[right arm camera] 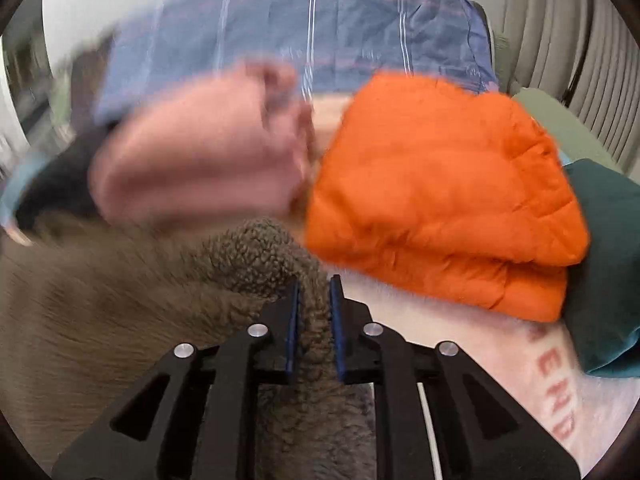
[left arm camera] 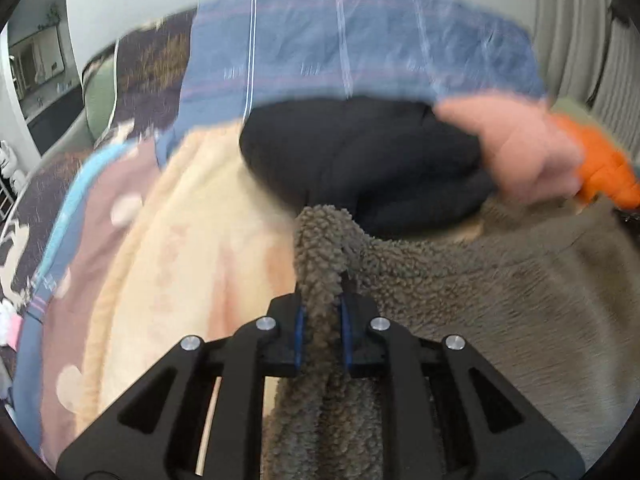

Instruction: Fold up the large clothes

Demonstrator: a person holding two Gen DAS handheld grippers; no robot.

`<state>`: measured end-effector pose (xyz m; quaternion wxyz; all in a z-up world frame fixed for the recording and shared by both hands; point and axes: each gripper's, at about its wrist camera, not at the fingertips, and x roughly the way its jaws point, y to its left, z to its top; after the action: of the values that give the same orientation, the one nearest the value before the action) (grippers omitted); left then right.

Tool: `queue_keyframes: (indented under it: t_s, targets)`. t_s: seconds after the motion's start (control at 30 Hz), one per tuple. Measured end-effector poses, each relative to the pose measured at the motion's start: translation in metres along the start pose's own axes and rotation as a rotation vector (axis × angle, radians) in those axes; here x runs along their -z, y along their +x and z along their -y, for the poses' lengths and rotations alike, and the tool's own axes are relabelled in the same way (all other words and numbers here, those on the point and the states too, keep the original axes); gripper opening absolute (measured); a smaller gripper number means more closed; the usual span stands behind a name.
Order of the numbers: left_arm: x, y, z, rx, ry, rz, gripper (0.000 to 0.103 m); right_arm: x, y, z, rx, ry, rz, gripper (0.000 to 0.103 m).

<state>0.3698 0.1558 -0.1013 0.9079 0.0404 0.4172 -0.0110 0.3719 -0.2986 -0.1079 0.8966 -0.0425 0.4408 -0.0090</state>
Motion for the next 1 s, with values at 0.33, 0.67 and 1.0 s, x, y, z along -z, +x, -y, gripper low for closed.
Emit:
queue_keyframes:
  t_s: [0.33,0.67,1.0]
  targets:
    - [0.019,0.032,0.029,-0.2,0.114,-0.034,0.05,0.015,0.017,-0.032,0.238,-0.127,0.022,0.047]
    - [0.014,-0.086,0.014,-0.169,0.027,0.102,0.053,0.014,-0.101,0.01,0.166,0.0,0.234,0.056]
    - [0.054,-0.108,0.145,0.184,0.087,0.068,0.076,0.065,-0.121,-0.044,-0.282,0.161,0.108,0.066]
